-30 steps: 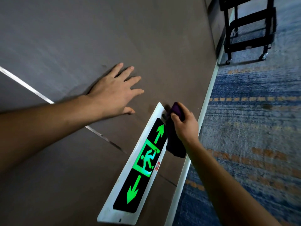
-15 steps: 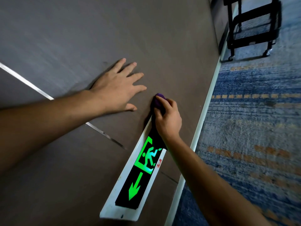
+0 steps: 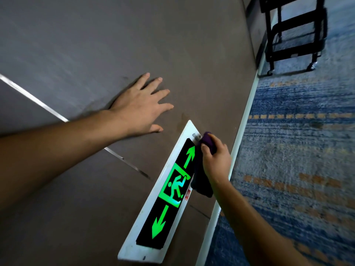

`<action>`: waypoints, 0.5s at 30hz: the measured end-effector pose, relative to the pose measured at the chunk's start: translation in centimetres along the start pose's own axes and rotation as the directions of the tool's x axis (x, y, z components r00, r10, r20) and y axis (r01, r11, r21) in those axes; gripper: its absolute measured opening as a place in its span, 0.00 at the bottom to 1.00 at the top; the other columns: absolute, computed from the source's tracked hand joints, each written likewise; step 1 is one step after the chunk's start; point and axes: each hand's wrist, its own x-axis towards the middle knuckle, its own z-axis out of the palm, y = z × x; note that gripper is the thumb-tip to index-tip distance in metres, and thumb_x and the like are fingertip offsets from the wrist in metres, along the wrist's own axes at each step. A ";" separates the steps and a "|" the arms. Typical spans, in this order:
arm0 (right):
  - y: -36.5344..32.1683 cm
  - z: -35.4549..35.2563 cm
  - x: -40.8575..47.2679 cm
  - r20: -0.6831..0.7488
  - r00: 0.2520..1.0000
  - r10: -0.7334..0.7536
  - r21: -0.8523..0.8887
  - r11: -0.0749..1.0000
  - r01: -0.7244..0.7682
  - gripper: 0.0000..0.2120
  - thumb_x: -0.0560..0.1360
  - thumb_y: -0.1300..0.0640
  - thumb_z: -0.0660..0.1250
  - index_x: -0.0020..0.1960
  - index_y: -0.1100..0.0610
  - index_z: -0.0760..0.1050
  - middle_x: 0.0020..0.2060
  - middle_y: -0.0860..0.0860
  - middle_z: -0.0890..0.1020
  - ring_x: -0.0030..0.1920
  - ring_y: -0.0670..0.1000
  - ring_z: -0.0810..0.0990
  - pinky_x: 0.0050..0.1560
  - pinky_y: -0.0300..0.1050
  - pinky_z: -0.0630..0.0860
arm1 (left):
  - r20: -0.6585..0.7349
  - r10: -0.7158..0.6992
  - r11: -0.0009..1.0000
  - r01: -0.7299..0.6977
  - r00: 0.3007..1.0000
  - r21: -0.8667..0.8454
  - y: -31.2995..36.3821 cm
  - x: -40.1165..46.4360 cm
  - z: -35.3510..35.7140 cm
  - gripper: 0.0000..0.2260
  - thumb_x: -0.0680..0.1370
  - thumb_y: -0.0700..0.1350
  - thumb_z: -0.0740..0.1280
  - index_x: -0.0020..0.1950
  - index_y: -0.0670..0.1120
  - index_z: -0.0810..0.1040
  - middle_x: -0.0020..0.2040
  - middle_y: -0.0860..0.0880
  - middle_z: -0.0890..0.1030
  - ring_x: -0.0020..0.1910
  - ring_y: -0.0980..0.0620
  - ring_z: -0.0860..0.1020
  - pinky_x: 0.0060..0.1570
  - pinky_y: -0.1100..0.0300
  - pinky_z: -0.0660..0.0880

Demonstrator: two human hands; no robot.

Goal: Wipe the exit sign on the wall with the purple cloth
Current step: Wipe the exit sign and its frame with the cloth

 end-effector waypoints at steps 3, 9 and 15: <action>-0.2 1.6 -0.4 0.057 0.996 -0.070 -0.058 0.996 0.074 0.17 0.80 0.54 0.68 0.68 0.47 0.78 0.58 0.46 0.79 0.50 0.45 0.78 0.44 0.33 0.73 | 0.002 -0.004 1.000 0.004 1.000 -0.005 0.1 0.1 -0.1 0.35 0.78 0.71 0.58 0.82 0.58 0.59 0.83 0.45 0.58 0.83 0.38 0.52 0.80 0.39 0.47; -2.9 2.9 1.2 -0.006 0.996 -0.092 -0.038 0.995 0.092 0.15 0.79 0.56 0.67 0.65 0.47 0.81 0.60 0.47 0.80 0.56 0.51 0.80 0.53 0.42 0.73 | -0.007 0.006 1.000 -0.006 1.000 -0.011 0.0 0.1 0.0 0.34 0.78 0.70 0.59 0.81 0.58 0.60 0.83 0.45 0.59 0.83 0.37 0.52 0.80 0.39 0.48; -6.6 3.8 2.5 0.003 0.978 -0.210 -0.037 0.977 0.210 0.17 0.76 0.55 0.68 0.64 0.45 0.81 0.58 0.49 0.81 0.57 0.52 0.80 0.52 0.36 0.67 | -0.003 0.004 1.000 -0.004 1.000 -0.012 -0.2 -0.2 -0.2 0.35 0.78 0.69 0.60 0.81 0.57 0.60 0.83 0.44 0.59 0.82 0.37 0.52 0.80 0.40 0.48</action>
